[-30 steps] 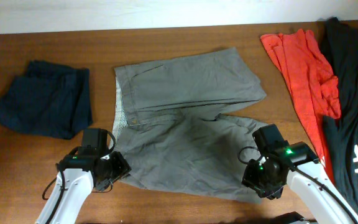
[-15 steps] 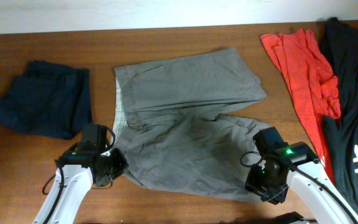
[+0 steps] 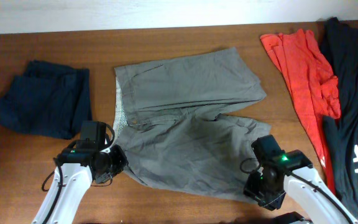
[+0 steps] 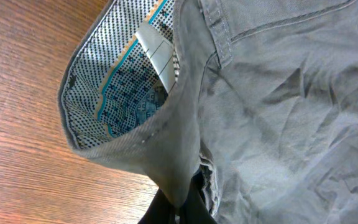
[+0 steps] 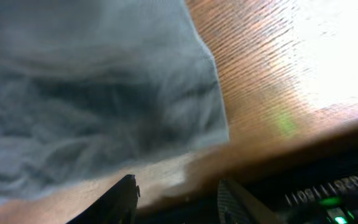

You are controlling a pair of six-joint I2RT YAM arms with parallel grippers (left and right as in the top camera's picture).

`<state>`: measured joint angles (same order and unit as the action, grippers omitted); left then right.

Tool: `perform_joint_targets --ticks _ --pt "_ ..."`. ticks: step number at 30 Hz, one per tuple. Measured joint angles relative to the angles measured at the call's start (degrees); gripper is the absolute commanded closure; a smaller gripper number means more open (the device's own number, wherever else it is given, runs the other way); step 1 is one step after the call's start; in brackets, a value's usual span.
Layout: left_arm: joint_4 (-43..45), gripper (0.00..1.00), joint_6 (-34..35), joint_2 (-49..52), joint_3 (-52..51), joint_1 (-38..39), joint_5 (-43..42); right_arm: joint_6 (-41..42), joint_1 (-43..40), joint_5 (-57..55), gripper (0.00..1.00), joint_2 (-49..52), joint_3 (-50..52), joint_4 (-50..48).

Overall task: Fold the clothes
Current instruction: 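Move both grippers to the bottom leg hems and grasp them, then lift the leg hems with both grippers and fold them upward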

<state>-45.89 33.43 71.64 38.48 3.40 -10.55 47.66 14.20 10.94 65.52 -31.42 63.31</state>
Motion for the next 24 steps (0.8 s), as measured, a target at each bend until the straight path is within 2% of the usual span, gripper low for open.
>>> perform_joint_targets --ticks 6,17,21,24 --pt "-1.18 1.0 -0.59 0.0 0.0 0.0 0.02 2.95 0.0 1.2 0.55 -0.04 6.1 -6.08" --pt "-3.02 0.99 -1.09 0.0 0.0 0.0 0.02 4.94 0.0 1.84 0.56 -0.07 6.86 -11.76" --pt "-3.85 1.0 -1.09 0.0 0.0 0.0 0.04 6.08 0.04 0.94 0.96 -0.07 6.86 -12.11" --pt "-3.91 0.99 -1.09 0.0 0.0 0.0 0.04 6.43 0.11 0.76 0.96 -0.11 6.86 -12.59"
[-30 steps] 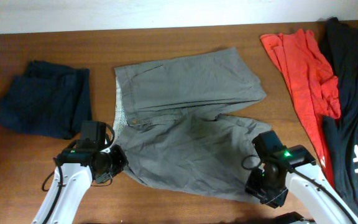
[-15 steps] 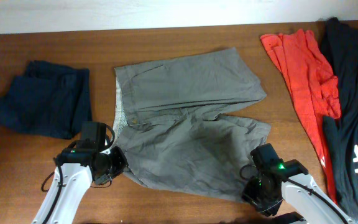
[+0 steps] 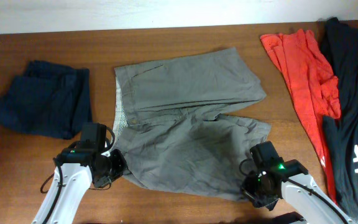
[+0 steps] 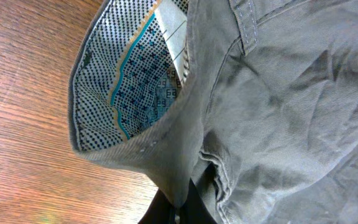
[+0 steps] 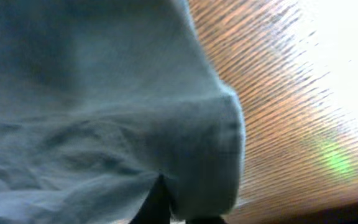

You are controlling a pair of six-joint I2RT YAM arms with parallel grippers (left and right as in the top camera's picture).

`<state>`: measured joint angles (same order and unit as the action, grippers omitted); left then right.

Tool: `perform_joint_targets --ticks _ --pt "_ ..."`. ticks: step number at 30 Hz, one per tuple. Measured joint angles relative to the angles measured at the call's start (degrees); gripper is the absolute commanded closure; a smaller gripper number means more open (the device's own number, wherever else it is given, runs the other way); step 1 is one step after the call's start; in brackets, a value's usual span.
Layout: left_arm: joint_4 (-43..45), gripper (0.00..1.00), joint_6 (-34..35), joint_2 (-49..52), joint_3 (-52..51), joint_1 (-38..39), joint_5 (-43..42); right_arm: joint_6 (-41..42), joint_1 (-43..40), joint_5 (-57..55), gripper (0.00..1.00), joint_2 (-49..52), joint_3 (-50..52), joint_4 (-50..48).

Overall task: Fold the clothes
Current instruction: 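Lift the leg hems with both grippers and fold them upward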

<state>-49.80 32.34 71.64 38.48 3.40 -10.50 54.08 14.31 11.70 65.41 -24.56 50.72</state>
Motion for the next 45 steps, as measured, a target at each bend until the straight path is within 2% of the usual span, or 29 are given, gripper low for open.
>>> perform_joint_targets --ticks 6,10,12,19,29,33,37,41,45 --pt "-1.09 1.0 -0.98 -0.02 0.26 0.0 0.0 -0.09 0.0 0.17 0.96 -0.24 -0.17 0.72" --pt "-5.73 1.0 -2.84 -0.68 3.96 0.0 -0.02 -0.61 0.0 -0.44 0.96 -1.92 -4.04 7.98" --pt "-8.37 1.0 -3.54 -1.99 6.93 0.0 0.46 -0.96 0.0 -1.92 0.96 -3.61 -8.44 12.74" --pt "-17.42 1.0 -5.57 -11.21 17.55 -0.72 1.2 -2.75 0.0 -11.1 0.96 -12.76 -33.24 27.8" --pt "-29.38 1.0 -5.77 -24.24 24.11 -1.36 -0.9 -4.46 0.07 -11.93 0.96 -17.99 -43.69 39.76" --pt "-29.79 1.0 -5.75 -26.67 24.87 -1.33 -1.07 -5.38 0.15 -13.49 0.96 -19.08 -47.93 38.66" --pt "-26.4 1.0 -5.75 -25.2 24.9 -1.33 0.83 -10.25 0.35 -14.53 0.96 -17.66 -50.69 31.15" --pt "-21.09 1.0 -5.75 -19.96 24.83 -1.33 3.37 -15.08 0.46 -15.61 0.96 -10.6 -50.97 25.46" --pt "-14.69 1.0 -5.75 -11.96 24.61 -1.33 6.36 -19.54 0.5 -18.18 0.96 1.14 -50.99 17.29"
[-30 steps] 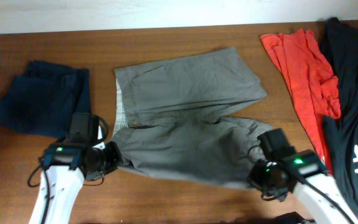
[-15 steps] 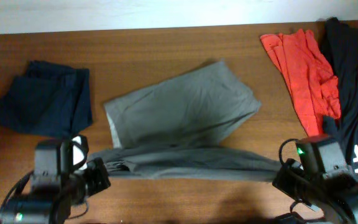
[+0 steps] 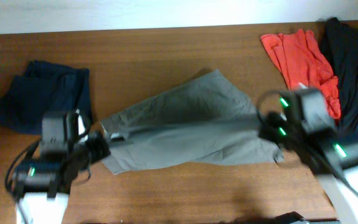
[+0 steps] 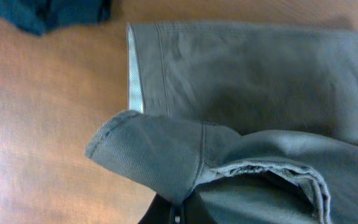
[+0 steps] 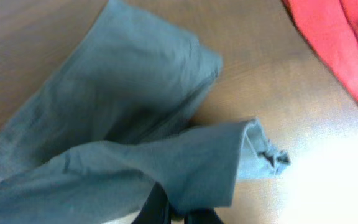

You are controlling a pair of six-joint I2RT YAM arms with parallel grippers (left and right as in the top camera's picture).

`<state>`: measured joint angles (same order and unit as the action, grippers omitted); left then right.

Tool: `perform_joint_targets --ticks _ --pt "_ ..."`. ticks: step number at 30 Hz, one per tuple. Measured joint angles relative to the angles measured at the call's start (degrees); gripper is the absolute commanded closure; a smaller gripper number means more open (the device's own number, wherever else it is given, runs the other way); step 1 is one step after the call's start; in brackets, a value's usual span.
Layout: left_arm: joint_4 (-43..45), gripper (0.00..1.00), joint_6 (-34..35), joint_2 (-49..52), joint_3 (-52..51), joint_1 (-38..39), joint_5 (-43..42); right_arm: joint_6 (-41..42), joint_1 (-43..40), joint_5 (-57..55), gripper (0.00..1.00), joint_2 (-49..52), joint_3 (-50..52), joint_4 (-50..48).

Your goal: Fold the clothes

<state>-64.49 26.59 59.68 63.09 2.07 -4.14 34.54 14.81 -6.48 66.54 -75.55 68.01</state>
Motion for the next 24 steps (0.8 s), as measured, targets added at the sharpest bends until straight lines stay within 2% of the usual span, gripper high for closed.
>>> perform_joint_targets --ticks 1,8,10,13,20,21,22,23,24 --pt "2.19 1.0 0.0 2.47 -0.07 0.0 0.92 -2.08 0.04 -1.03 0.96 5.14 0.0 -4.44" --pt "13.38 1.0 0.0 19.3 -0.28 0.0 5.79 -9.68 -0.13 -3.1 0.96 23.8 0.0 -23.17" --pt "16.11 1.0 0.07 23.37 -0.31 0.0 6.82 -10.51 -0.15 -3.15 0.95 26.91 0.0 -26.56" --pt "20.22 1.0 0.46 29.11 -0.31 0.0 7.87 -12.61 -0.37 -2.73 0.88 31.23 0.0 -31.78" --pt "26.25 0.99 0.68 35.41 -0.31 0.0 9.14 -15.34 -0.68 -2.47 0.86 37.24 0.0 -38.14" --pt "26.51 0.96 0.68 35.58 -0.31 -0.02 9.16 -15.47 -0.68 -2.47 0.76 37.4 0.0 -38.56" --pt "26.64 0.78 0.68 35.71 -0.31 -0.02 9.18 -15.61 -0.68 -2.47 0.62 37.46 0.0 -38.73" --pt "26.69 0.51 0.72 35.78 -0.31 -0.02 9.29 -15.74 -0.72 -2.56 0.56 37.46 0.0 -38.95" --pt "26.73 0.3 0.72 35.8 -0.31 -0.02 9.68 -15.91 -0.81 -2.78 0.48 37.46 0.0 -39.3"
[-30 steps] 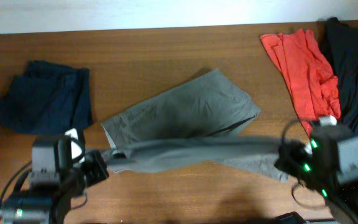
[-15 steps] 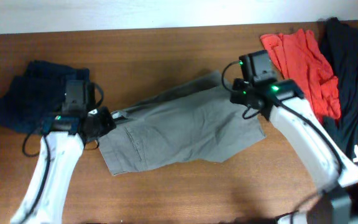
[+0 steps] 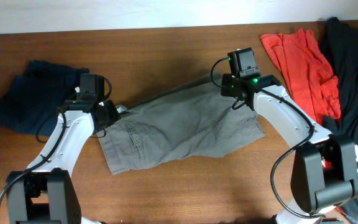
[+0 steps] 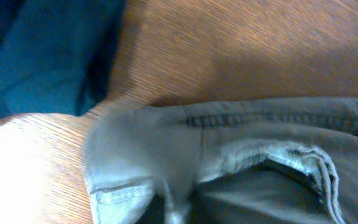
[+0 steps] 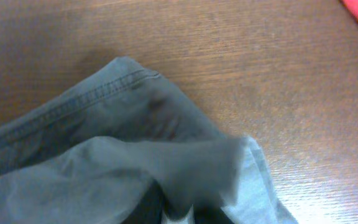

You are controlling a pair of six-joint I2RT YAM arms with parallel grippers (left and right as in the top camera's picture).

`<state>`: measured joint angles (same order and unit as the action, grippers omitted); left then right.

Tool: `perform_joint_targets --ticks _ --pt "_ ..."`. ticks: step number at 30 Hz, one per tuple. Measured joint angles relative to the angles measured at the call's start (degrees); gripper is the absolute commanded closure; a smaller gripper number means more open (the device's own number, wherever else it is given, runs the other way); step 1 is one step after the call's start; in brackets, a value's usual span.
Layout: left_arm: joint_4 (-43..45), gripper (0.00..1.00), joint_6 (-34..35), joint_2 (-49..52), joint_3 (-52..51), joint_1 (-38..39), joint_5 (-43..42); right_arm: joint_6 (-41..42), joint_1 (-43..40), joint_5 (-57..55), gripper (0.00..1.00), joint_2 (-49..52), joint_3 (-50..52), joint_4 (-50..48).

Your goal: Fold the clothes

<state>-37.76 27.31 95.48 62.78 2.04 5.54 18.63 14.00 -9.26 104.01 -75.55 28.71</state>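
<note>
The grey shorts (image 3: 179, 127) lie folded in half along their length in the middle of the table. My left gripper (image 3: 109, 113) is shut on their waistband corner (image 4: 166, 180) at the left end. My right gripper (image 3: 236, 91) is shut on a leg hem corner (image 5: 204, 168) at the right end. Both pinched corners rest low over the far edge of the shorts. The fingertips are hidden under the cloth in both wrist views.
A folded dark navy garment (image 3: 39, 96) lies at the left, close to my left arm. A red garment (image 3: 300, 59) and a black garment (image 3: 356, 106) lie at the right edge. Bare wood runs along the table's front.
Both grippers have moved toward the far side of the table with their corners of the shorts and come down. The lifted near half now lies over the far half.
The shorts lay spread open, my left gripper shut on the near waistband corner and my right gripper open by the near leg hem. The right gripper then shut on that hem. Both corners were then held up over the table, and now the shorts lie folded lengthwise.
</note>
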Motion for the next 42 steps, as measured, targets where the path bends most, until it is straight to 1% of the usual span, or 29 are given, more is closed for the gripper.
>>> perform_joint_targets --ticks 1,2,3,8,13,14,15,17,19,21,22,23,27,32,34,36,37,39,40,42 --pt "0.07 0.14 -0.07 0.0 0.0 -0.17 0.59 -0.13 -0.22 -0.37 0.36 0.0 0.0 -0.33" --pt "0.13 0.04 -0.04 0.0 0.0 -0.35 0.83 0.11 -0.63 -0.81 0.11 0.0 0.0 -0.68" --pt "0.09 0.01 -0.04 0.0 0.0 -0.63 0.94 -0.22 -0.76 -0.85 0.01 0.0 0.0 -0.72" --pt "-1.49 0.01 0.07 0.0 0.0 -1.01 0.02 -1.09 -1.68 -0.81 0.01 0.02 -0.26 0.72" --pt "-5.84 0.01 -0.76 0.0 0.0 -1.01 -1.03 -2.16 -1.81 0.28 0.01 -0.04 -3.74 8.24" --pt "-6.88 0.01 -0.98 0.0 0.0 -1.01 -1.05 -2.56 -1.81 0.74 0.03 -0.15 -4.74 10.54" --pt "-7.52 0.01 -1.2 0.0 0.0 -1.01 -1.09 -2.91 -1.81 1.22 0.16 -0.26 -5.51 12.41" --pt "-8.9 0.01 -1.46 0.0 0.0 -1.01 -1.2 -4.15 -1.81 2.49 0.37 -0.79 -7.06 16.48" --pt "-9.62 0.01 -1.84 0.0 0.0 -1.01 -1.25 -5.66 -1.81 3.34 0.49 -1.51 -7.78 19.61" --pt "-9.88 0.01 -2.1 0.0 0.0 -1.01 -1.25 -5.9 -1.81 3.74 0.58 -1.77 -7.8 20.57" --pt "-9.9 0.02 -2.25 0.0 0.0 -1.01 -1.25 -6.05 -1.81 3.89 0.61 -1.7 -7.8 20.59" --pt "-10.05 0.03 -2.27 0.0 0.0 -1.01 -1.25 -6.05 -1.81 4.04 0.63 -1.49 -7.8 20.57" --pt "-11.08 0.04 -2.49 0.0 0.0 -1.01 -2.6 -6.88 -1.81 4.28 0.62 1.01 -7.8 20.24" --pt "-11.52 0.04 -2.54 -1.57 0.0 -1.01 -7.37 -7.32 -1.81 4.44 0.62 7.87 -7.76 15.08" --pt "-11.69 0.04 -2.51 -3.37 0.0 -1.01 -8.48 -7.43 -1.81 4.42 0.61 9.86 -7.67 11.8" --pt "-12.11 0.04 -2.54 -4.44 0.0 -1.01 -8.96 -7.54 -1.81 4.55 0.53 11.61 -7.65 5.86" --pt "-12.28 0.04 -2.54 -4.94 0.0 -1.01 -9.33 -7.65 -1.81 4.66 0.52 12.15 -7.67 4.22" --pt "-12.39 0.04 -2.56 -5.07 0.0 -1.01 -9.68 -7.89 -1.81 5.29 0.52 14.01 -7.58 -3.19" --pt "-12.35 0.04 -2.56 -5.07 0.0 -1.01 -9.84 -7.89 -1.81 5.4 0.52 14.47 -7.61 -4.94" --pt "-12.57 0.04 -2.56 -5.07 0.0 -1.01 -10.21 -8.0 -1.81 6.19 0.49 16.61 -7.54 -12.13"
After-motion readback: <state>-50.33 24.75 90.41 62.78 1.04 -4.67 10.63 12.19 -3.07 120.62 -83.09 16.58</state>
